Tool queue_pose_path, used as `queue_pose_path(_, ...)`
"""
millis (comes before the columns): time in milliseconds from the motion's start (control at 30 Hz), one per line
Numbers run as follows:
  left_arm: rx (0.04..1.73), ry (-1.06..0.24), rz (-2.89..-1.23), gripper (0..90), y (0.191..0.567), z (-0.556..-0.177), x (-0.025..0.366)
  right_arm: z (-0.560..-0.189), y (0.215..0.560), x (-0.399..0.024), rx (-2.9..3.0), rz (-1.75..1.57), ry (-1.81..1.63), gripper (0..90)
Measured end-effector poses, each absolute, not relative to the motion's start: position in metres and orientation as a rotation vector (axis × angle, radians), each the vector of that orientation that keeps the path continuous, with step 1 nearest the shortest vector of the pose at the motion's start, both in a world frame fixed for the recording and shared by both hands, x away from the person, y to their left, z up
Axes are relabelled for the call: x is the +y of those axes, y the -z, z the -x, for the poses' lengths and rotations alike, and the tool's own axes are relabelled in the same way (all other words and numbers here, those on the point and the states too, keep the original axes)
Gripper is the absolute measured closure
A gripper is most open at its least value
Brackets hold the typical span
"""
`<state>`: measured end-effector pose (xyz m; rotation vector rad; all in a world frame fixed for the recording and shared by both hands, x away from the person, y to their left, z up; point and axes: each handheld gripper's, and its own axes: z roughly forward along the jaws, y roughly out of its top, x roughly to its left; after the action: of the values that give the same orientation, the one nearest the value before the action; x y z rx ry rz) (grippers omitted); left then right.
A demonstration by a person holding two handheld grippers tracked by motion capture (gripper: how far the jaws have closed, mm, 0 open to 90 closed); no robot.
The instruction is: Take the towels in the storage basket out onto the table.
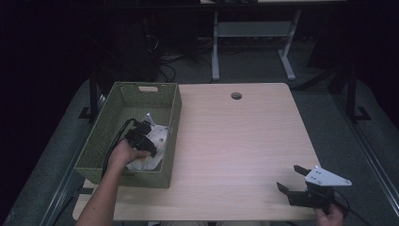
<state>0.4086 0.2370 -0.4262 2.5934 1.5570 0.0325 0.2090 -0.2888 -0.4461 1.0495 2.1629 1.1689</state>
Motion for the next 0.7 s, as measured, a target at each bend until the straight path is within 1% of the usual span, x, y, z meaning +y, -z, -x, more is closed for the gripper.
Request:
queue_pose_path(100, 1.558, -0.049, -2.591, 41.7, 0.426, -0.4087, 0.2393, -0.2082, 0.4457, -0.2885, 2.16, -1.051, -1.171, 13.7)
queue_pose_path(300, 1.551, -0.07, -2.606, 47.0, 0.4258, -0.4066, 0.2378, -0.2086, 0.4459, -0.288, 2.163, -1.05, -1.17, 13.7)
queue_pose_path(400, 1.559, -0.06, -2.6, 50.6, 0.4254, -0.4074, 0.2394, -0.2078, 0.4454, -0.2879, 2.162, -1.056, -1.17, 13.7)
queue_pose_path(500, 1.554, -0.039, -2.594, 56.7, 0.4248, -0.4081, 0.2413, -0.2084, 0.4459, -0.2893, 2.158, -1.05, -1.173, 13.7)
queue_pose_path(533, 1.56, -0.032, -2.588, 56.7, 0.4247, -0.4083, 0.242, -0.2084, 0.4459, -0.2893, 2.158, -1.05, -1.173, 13.7)
queue_pose_path(567, 1.561, -0.031, -2.586, 59.9, 0.4245, -0.4087, 0.2428, -0.2085, 0.4462, -0.2897, 2.156, -1.047, -1.175, 13.7)
queue_pose_path(700, 1.567, -0.013, -2.572, 62.2, 0.4244, -0.41, 0.2461, -0.2087, 0.4466, -0.2891, 2.158, -1.05, -1.175, 13.7)
